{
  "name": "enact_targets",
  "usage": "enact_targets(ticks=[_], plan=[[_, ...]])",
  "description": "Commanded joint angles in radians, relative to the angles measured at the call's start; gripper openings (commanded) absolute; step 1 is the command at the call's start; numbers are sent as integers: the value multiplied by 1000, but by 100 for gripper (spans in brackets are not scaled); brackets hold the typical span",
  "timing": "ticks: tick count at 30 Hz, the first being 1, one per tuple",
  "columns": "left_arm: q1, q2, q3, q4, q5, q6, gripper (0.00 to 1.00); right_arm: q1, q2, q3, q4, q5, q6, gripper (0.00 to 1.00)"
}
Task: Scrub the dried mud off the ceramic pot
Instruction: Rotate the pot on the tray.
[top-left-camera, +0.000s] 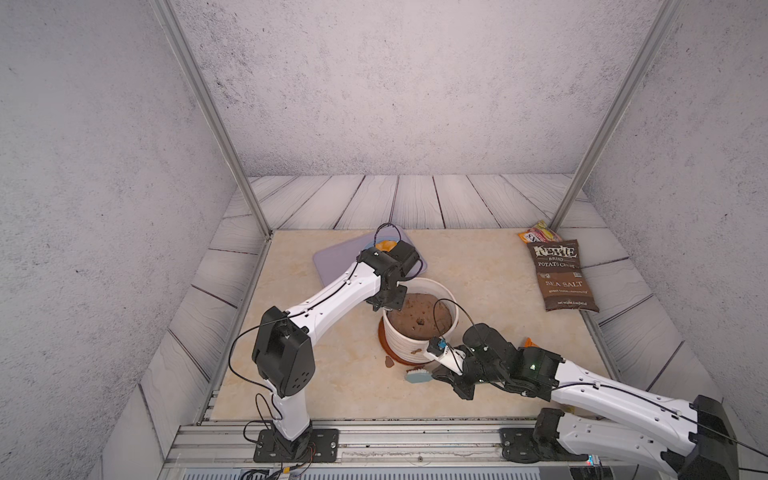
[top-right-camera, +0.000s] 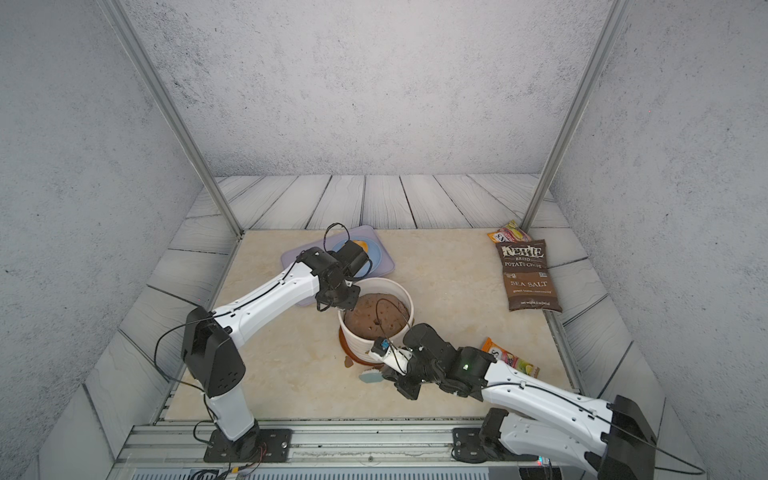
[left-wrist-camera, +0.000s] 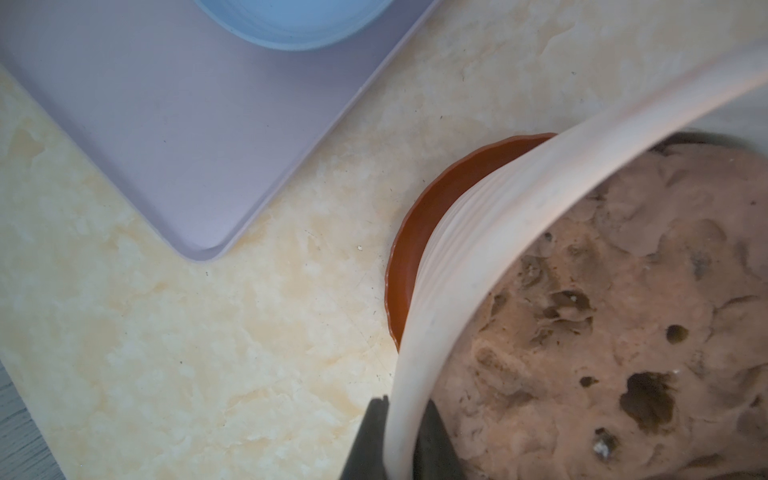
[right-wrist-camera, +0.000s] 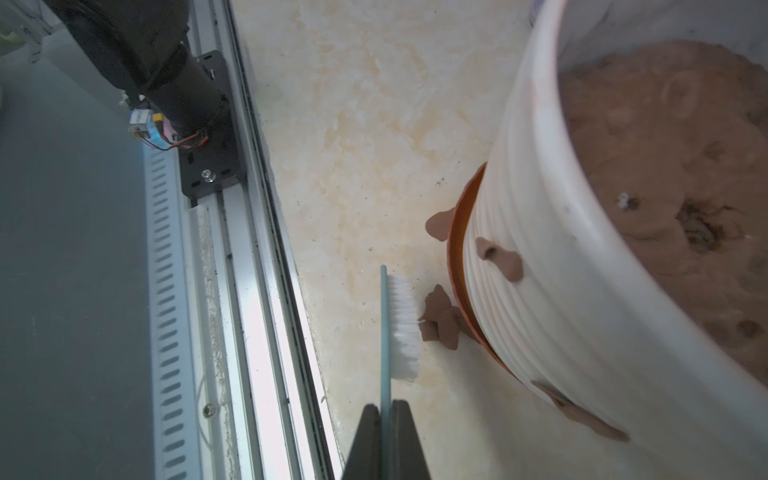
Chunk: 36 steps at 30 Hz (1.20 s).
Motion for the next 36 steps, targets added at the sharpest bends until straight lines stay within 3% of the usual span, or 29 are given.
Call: enact_targets(ticks=[1, 7, 15, 25, 36], plan=[[2, -11, -17, -102, -68, 97, 0, 22, -31, 42, 34, 4, 17, 0], [2, -13, -35, -92, -57, 92, 0, 13, -29, 125, 15, 148, -52, 0], [4, -19, -42, -84, -48, 100, 0, -48, 14, 157, 11, 137, -105, 0], [6, -19, -48, -76, -32, 108, 0, -208, -20, 57, 68, 89, -53, 0], [11, -14, -47, -69, -31, 124, 0, -215, -47, -41, 48, -26, 4, 0]])
